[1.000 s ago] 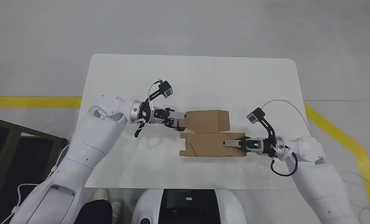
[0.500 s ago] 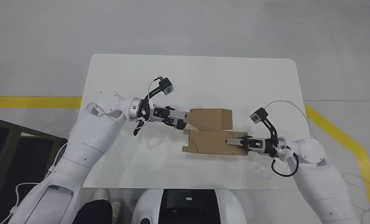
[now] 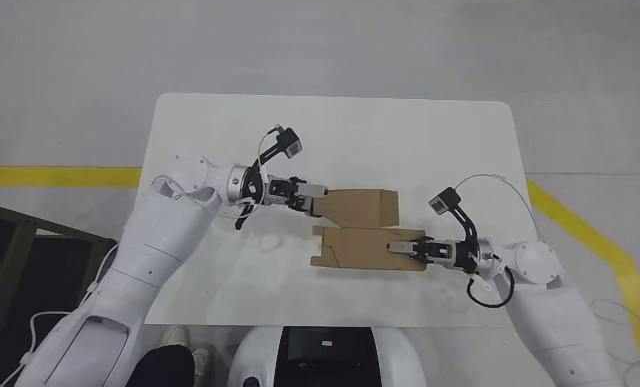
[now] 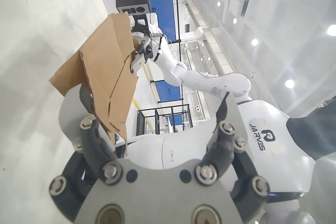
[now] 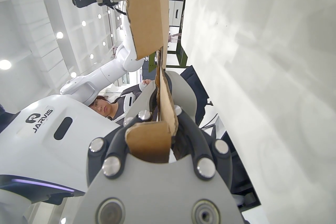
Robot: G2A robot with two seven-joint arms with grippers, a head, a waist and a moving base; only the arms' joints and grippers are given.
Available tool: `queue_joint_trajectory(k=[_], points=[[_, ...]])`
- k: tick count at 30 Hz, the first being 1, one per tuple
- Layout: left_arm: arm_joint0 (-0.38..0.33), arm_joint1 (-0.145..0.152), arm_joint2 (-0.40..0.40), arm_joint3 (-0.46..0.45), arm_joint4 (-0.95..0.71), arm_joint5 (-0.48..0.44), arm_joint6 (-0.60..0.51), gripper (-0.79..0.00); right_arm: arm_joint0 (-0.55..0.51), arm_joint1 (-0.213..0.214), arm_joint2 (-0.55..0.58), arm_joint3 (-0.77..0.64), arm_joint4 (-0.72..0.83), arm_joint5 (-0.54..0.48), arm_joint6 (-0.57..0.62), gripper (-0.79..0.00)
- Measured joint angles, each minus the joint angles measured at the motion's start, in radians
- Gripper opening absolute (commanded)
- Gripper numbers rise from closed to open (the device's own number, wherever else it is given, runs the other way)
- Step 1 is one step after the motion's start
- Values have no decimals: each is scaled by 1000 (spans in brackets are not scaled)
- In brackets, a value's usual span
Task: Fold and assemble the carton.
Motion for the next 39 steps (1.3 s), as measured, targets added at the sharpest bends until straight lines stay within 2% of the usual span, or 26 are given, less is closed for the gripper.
queue_joint_trajectory(k=[14,17,18,19,20,22,30,39], points=[[-17,-14,32,20,-12,22,-40,-15,4,5,-4,-9,-3,0,0,-785],[-20,-16,42,26,-7,28,-50,-111,4,6,-5,-11,-2,-1,5,-785],[-21,-17,44,29,-5,30,-54,-203,4,6,-5,-11,-2,-1,6,-785],[-23,-18,46,31,-2,31,-57,-397,4,7,-5,-11,-2,-1,7,-785],[-24,-18,49,33,0,33,-60,-440,3,7,-5,-12,-2,0,7,-785],[-25,-19,52,37,3,36,-65,-468,3,8,-5,-13,-2,1,7,-785],[-27,-21,64,62,24,51,-87,-471,4,12,-4,-17,-12,9,9,-785],[-31,-18,61,69,66,55,-91,-385,2,17,-2,-19,-45,22,-11,-785]])
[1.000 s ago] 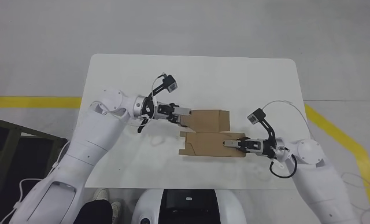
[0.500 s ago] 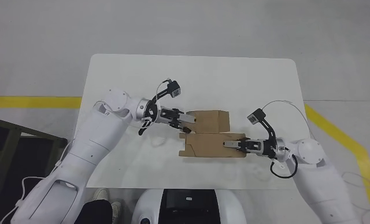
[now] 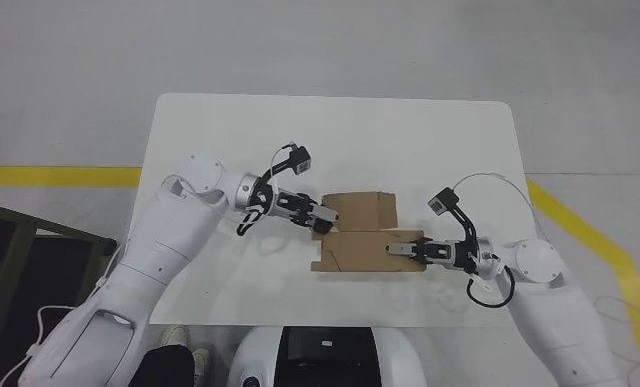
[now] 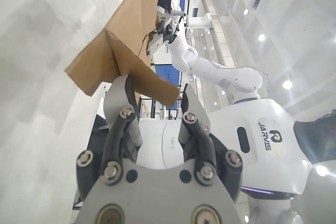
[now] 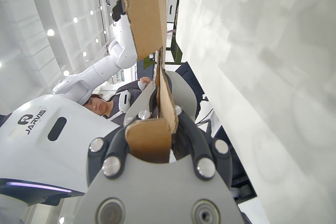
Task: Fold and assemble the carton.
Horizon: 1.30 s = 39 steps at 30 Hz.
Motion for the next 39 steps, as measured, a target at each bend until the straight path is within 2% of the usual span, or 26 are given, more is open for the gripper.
queue_joint_trajectory(k=[2,12,21,31,39], points=[[0,3,-5,-2,14,1,0,-379,-1,1,2,-3,-4,3,-5,-785],[7,11,-12,-13,60,27,10,-486,-4,7,3,-28,-27,16,-15,-785],[-9,6,6,10,83,49,19,-514,-13,13,9,-46,-46,23,-18,-785],[-17,1,17,37,81,58,24,-656,-20,18,12,-72,-53,29,-21,-785],[-22,-3,21,50,73,62,33,-671,-20,21,7,-77,-54,30,-23,-785]])
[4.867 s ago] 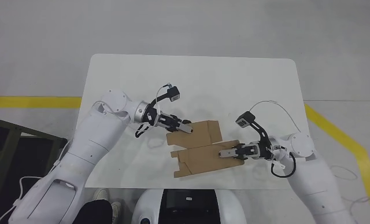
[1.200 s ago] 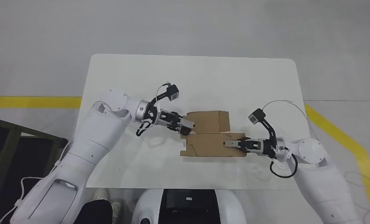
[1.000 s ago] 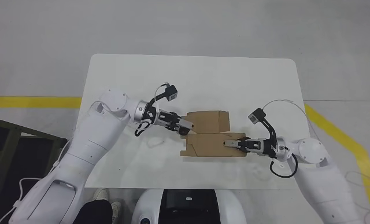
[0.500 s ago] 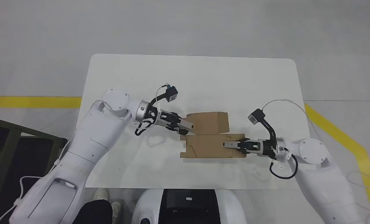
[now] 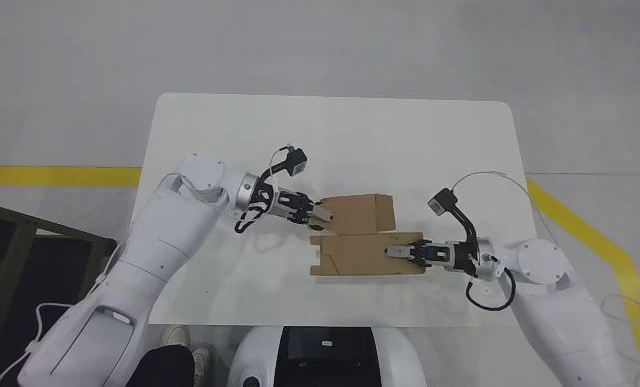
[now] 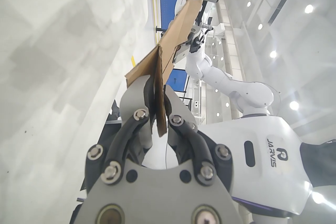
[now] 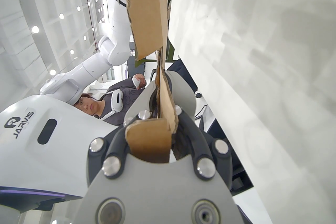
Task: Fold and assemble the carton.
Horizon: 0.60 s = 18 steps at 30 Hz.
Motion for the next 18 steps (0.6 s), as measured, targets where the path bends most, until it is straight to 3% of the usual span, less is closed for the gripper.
queue_joint_trajectory(k=[2,4,5,6,7,8,9,18], points=[[-1,-1,1,3,-2,2,-2,-683,-1,1,0,-1,-1,1,0,-785],[-1,-1,1,6,-5,2,-2,-785,-2,2,1,-4,-2,1,-1,-785],[-1,-2,1,7,-9,3,-2,-785,-3,2,1,-5,-1,0,-2,-779],[0,-2,0,8,-13,3,-2,-785,-4,3,1,-6,1,0,-2,-690],[0,-3,0,9,-17,3,-2,-785,-4,3,1,-6,4,-1,-2,-508],[1,-3,-1,10,-21,2,-3,-785,-5,3,1,-6,4,-1,-3,-292],[1,-3,-1,11,-23,1,-3,-785,-5,4,1,-7,4,-1,-3,0],[3,1,-24,1,-39,-15,0,-785,-18,12,42,0,-20,-1,-62,0]])
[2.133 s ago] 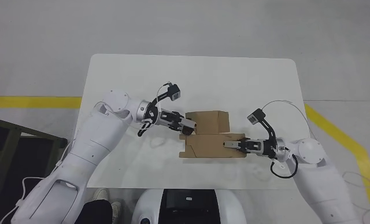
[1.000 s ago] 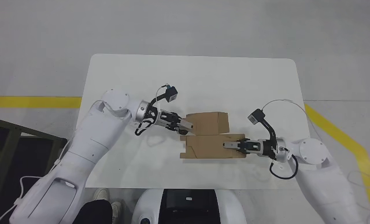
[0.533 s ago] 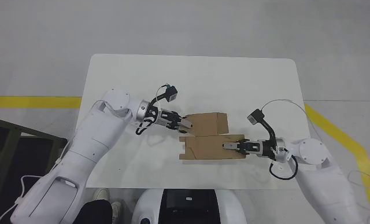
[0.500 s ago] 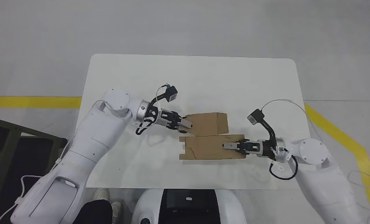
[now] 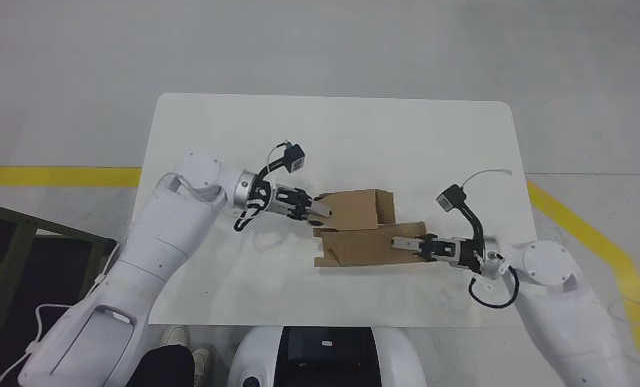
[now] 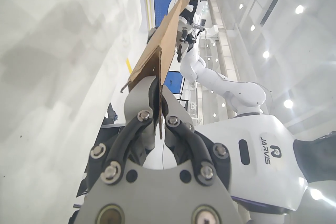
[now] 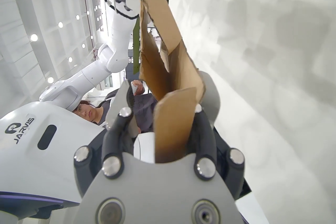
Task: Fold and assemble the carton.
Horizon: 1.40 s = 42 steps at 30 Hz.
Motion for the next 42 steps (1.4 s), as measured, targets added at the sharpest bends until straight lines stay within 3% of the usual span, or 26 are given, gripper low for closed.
queue_joint_trajectory(k=[11,21,42], points=[[32,13,-32,-70,-20,-19,-46,-785,-31,5,66,-35,29,-69,-98,0],[50,17,-31,-108,-17,-12,-48,-785,27,-25,-56,-15,217,-178,-88,0],[54,16,-25,-136,-37,-10,-58,-785,97,-62,-184,87,336,-214,-25,0]])
